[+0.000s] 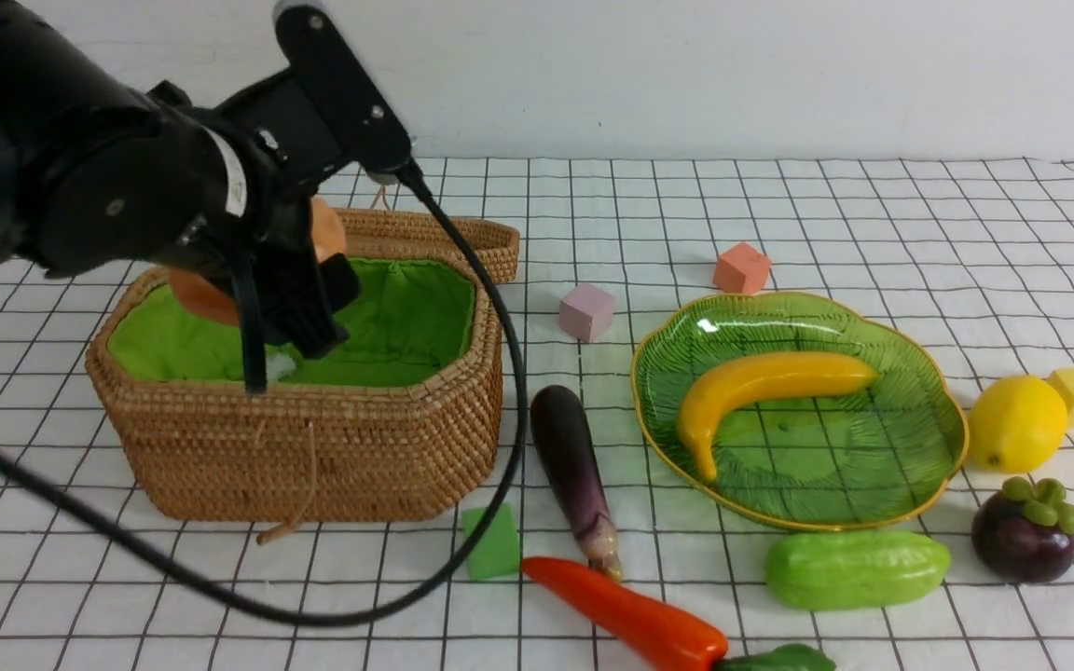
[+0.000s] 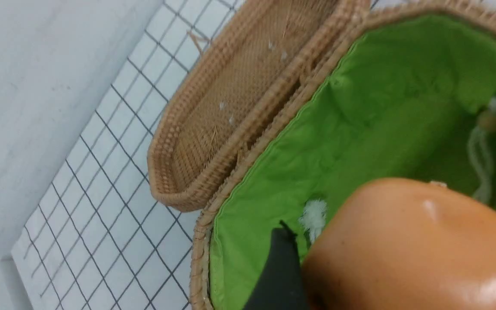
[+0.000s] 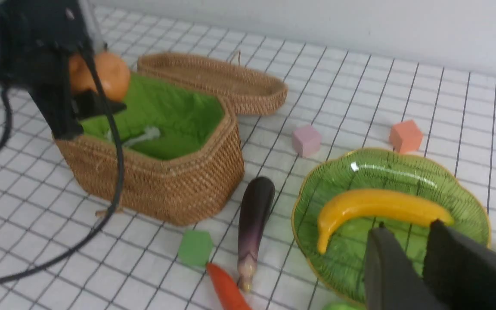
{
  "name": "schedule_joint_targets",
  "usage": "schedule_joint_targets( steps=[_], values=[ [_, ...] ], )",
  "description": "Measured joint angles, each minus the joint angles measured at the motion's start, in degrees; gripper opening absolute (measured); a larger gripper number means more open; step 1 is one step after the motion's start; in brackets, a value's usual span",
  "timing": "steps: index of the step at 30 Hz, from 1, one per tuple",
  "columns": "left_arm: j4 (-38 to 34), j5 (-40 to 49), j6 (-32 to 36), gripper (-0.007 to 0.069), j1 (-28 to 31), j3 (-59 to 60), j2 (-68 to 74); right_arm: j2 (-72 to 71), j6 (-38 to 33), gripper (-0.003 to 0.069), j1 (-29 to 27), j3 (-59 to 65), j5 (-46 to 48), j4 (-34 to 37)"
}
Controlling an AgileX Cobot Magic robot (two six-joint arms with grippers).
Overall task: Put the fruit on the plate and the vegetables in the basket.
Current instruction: Grab a potato with your left arm and place it in the basket on the left
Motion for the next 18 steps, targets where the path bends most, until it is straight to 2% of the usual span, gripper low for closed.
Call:
schedule_joint_targets(
  steps=[5,11,15,18],
  values=[
    [1.2,-2.8,2.0,0.0589,2.3,-1.2,7.3,0.0,0.5,0.0169,0.0,0.0,-2.0,-0.4],
    [2.9,-3.3,2.0,0.0589,2.3,-1.5,8.1,0.0,0.8,0.0174,0.0,0.0,-1.6,1.1],
    [2.9,-1.7,2.0,0.0651,2.3,-1.5,6.5,0.0,0.8,0.0176,0.0,0.0,-1.5,1.7],
    [2.9,0.1,2.0,0.067,2.3,-1.5,4.0,0.0,0.8,0.018,0.0,0.0,-1.5,1.7]
  ],
)
